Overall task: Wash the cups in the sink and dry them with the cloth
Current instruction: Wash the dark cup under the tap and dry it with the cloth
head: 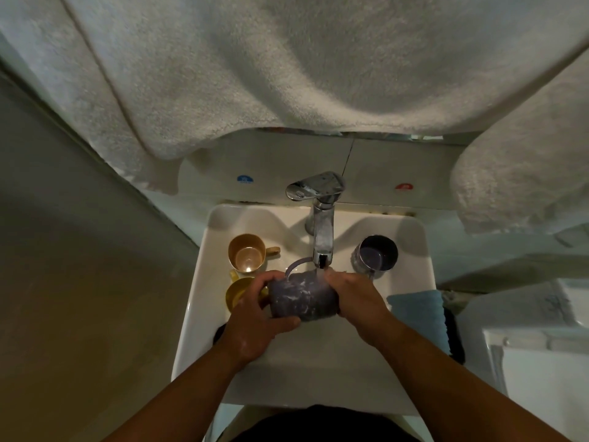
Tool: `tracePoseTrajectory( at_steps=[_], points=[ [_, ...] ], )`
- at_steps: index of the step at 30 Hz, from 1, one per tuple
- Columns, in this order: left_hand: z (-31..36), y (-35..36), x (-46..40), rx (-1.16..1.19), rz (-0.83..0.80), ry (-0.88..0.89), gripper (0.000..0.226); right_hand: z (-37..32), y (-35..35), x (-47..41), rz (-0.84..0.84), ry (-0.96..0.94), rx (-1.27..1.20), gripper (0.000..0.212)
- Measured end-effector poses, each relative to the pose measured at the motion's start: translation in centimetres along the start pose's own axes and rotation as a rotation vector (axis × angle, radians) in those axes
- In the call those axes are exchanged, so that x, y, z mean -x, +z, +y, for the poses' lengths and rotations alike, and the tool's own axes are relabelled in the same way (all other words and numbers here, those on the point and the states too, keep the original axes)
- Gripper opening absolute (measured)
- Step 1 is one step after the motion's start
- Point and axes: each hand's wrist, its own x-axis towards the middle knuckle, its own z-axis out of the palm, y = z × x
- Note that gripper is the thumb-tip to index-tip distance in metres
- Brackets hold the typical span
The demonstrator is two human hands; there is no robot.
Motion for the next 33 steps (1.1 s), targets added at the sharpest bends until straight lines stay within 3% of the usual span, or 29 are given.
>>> tracePoseTrajectory(
  at_steps=[4,8,12,17,21,26,29,33],
  points=[
    [-0.3,0.3,0.0,0.004,0.031,0.005,0.082,0.1,0.1,0.3,-0.053,-0.032,-0.19,0.007],
    [-0.3,0.3,0.2,-0.024,0.019,0.011,0.084,0.3,0.0,-0.2,0.016,0.007,-0.048,0.029],
    [-0.2,0.2,0.1,-0.009,0.044,0.008,0.083,0.4,-0.1,0.3,-0.089,-0.055,-0.126,0.011],
    [-0.4,0.6,0.1,-0.063,0.047,0.032,0.084,-0.4,0.6,0.1,0.098,0.008,-0.028,0.028],
    [-0.9,1.4,-0.2,-0.088,0.082,0.07,0.084,-0.2,1.3,0.3,0.117,-0.02,0.011,0.02],
    [-1.3,1.7,-0.3,-0.124,0.084,0.091,0.084,-0.4,1.0,0.1,0.145,0.041,-0.024,0.025],
    [-1.7,1.6,-0.3,-0.106,0.084,0.079,0.084,-0.3,1.1,0.3,0.08,0.006,0.053,0.019],
    [-1.5,1.9,-0.3,-0.17,0.086,0.1,0.082,0.1,0.8,0.0,0.139,0.053,0.065,0.033]
  ],
)
